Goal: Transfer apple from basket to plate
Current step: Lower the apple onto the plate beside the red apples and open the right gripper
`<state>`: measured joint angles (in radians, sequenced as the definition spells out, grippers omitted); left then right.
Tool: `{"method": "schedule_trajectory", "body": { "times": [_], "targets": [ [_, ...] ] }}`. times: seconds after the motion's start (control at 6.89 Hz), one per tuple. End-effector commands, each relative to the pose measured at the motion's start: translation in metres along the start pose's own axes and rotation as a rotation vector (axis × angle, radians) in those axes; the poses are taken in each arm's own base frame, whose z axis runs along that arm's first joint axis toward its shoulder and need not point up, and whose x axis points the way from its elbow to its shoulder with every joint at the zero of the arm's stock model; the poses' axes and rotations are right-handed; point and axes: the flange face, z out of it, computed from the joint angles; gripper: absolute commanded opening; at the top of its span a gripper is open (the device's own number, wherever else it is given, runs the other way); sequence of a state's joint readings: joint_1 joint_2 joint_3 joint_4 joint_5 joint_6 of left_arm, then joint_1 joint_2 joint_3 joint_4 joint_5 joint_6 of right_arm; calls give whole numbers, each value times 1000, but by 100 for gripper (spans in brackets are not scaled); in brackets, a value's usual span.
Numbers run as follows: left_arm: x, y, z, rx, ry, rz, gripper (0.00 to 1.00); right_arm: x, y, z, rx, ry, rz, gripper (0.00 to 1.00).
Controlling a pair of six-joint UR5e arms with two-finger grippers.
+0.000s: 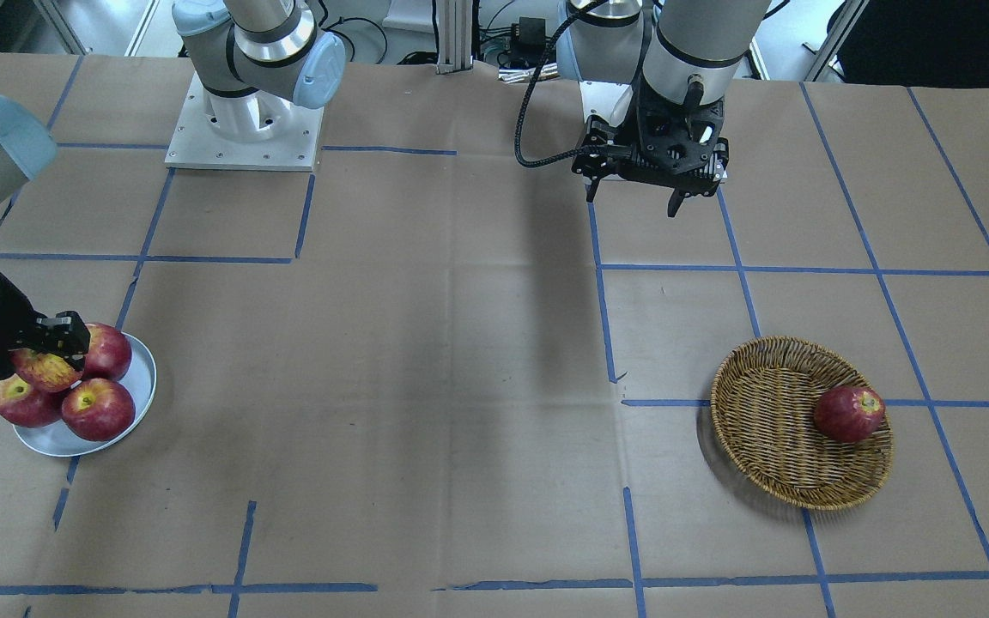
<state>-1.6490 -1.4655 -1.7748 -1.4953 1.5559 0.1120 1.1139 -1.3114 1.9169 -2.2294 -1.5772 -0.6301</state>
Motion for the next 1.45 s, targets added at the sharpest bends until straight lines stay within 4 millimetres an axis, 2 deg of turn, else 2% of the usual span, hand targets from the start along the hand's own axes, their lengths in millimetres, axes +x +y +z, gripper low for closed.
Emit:
{"method": "schedule_trajectory", "body": {
  "times": [0.0, 0.15, 0.44, 0.73, 1.02, 1.31],
  "targets": [
    [0, 1, 0, -3, -1, 0, 99, 0, -2, 0, 9, 4, 3, 100],
    [0, 1, 0, -5, -5, 0, 99, 0, -1, -3, 11, 7, 6, 100],
    [-1, 1, -1, -8, -8, 0, 99, -6, -1, -26, 35, 28, 2, 100],
    [-2, 1, -1, -7, -13, -2, 99, -29, 0, -88, 28, -28, 9, 100],
    [-2, 1, -2, 0, -12, -3, 99, -86, -8, -136, -16, -56, 58, 100],
    [-1, 0, -2, 2, -9, -3, 99, -168, -4, -169, -19, -53, 130, 100]
  ]
}}
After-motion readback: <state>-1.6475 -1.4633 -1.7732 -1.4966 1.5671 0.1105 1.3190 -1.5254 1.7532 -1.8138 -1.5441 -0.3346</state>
